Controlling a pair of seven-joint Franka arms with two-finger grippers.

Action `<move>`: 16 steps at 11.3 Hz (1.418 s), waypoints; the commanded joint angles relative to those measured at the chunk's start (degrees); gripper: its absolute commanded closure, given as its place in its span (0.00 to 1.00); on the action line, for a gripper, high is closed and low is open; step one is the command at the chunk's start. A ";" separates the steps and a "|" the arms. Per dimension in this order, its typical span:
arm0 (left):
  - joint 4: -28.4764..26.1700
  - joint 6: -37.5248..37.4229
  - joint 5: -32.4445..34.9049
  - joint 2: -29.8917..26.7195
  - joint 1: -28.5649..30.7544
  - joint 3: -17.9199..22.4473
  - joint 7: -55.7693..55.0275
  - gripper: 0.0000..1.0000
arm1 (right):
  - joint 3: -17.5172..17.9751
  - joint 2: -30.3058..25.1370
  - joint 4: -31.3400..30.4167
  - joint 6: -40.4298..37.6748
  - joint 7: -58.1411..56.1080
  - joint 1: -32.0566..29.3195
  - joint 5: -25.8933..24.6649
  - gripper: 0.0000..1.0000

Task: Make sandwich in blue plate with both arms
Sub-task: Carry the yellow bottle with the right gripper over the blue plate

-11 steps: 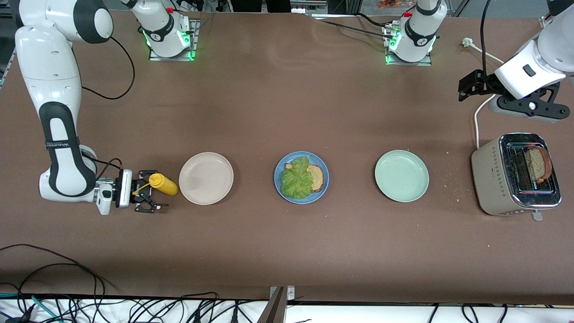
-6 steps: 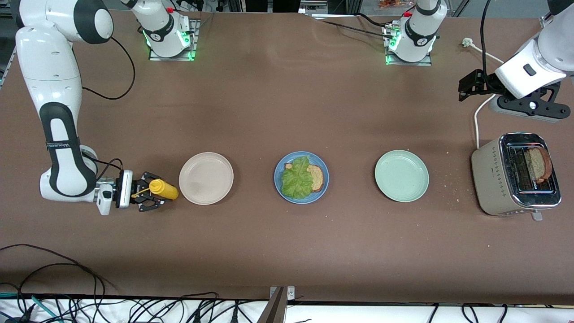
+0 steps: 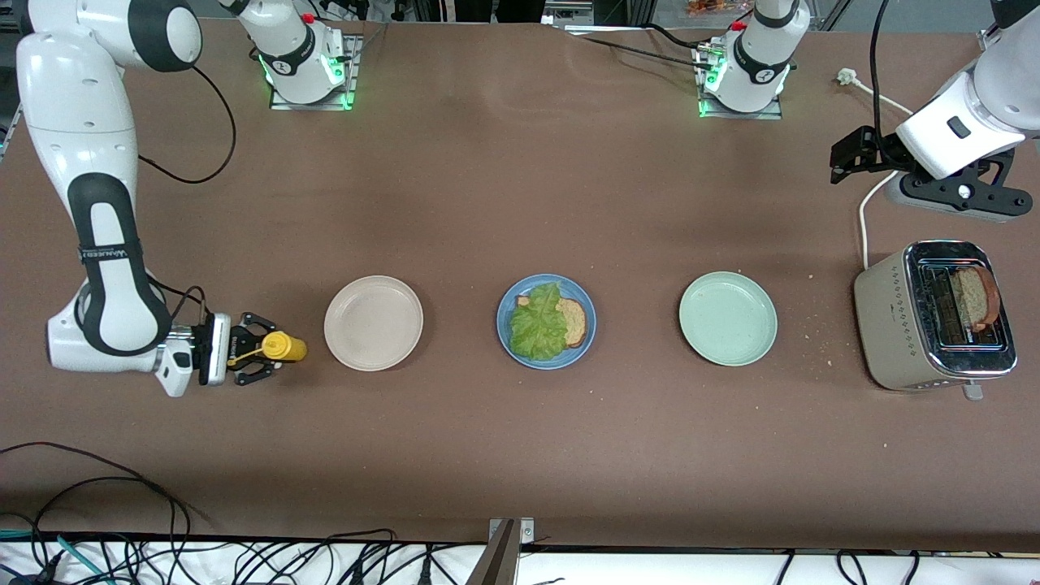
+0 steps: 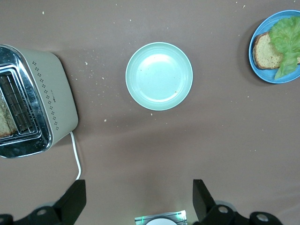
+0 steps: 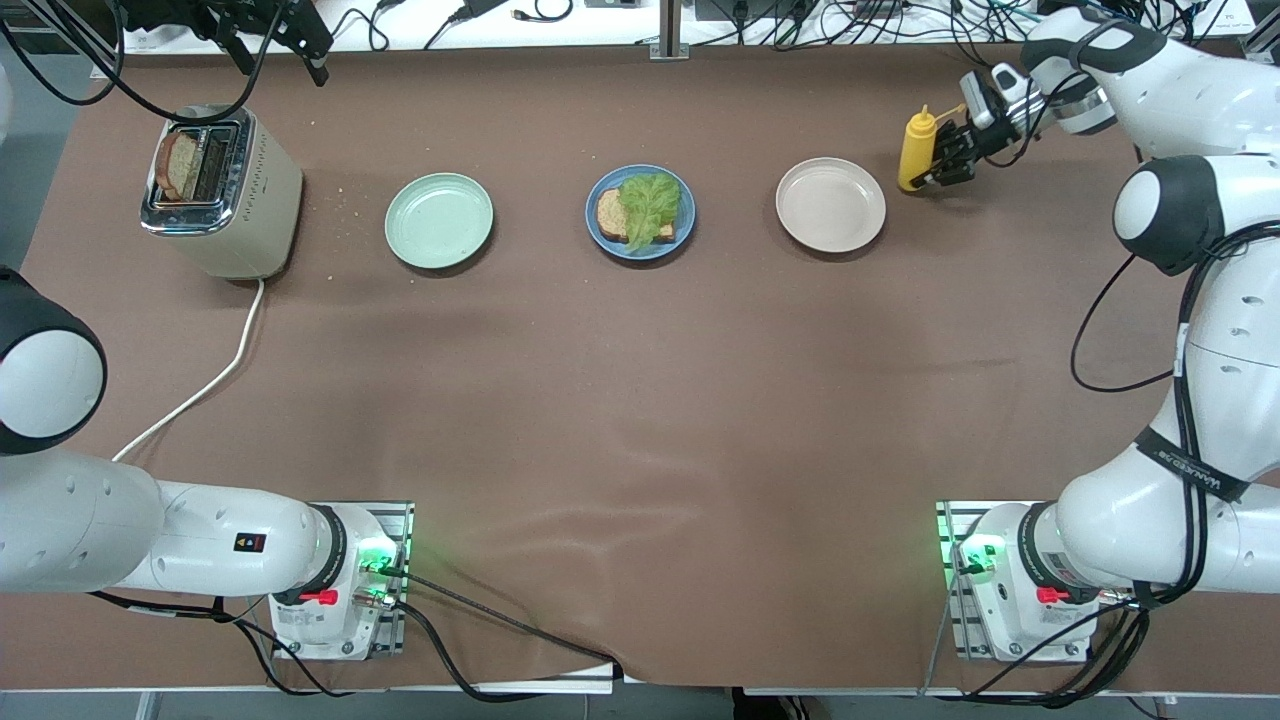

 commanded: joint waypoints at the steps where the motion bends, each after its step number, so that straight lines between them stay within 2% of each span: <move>1: 1.33 -0.35 -0.57 0.48 -0.17 0.08 -0.36 0.00 | 0.37 -5.96 -1.34 1.78 11.40 1.61 -9.82 1.00; 5: 1.33 -0.27 -0.57 1.09 -0.17 0.08 -0.36 0.00 | 0.10 -10.98 -1.51 2.84 32.48 8.71 -26.70 1.00; 10: 1.33 0.52 -0.57 1.18 -0.08 0.08 -0.28 0.00 | -7.89 -11.86 -1.43 2.32 48.14 24.71 -31.64 1.00; 13: 1.33 0.61 -0.57 1.18 -0.08 0.08 -0.28 0.00 | -8.60 -13.09 -1.16 1.53 58.06 31.57 -39.36 1.00; 16: 1.33 0.53 -0.57 1.18 -0.08 0.08 -0.36 0.00 | -9.21 -13.44 -0.38 -2.68 69.31 39.04 -47.89 1.00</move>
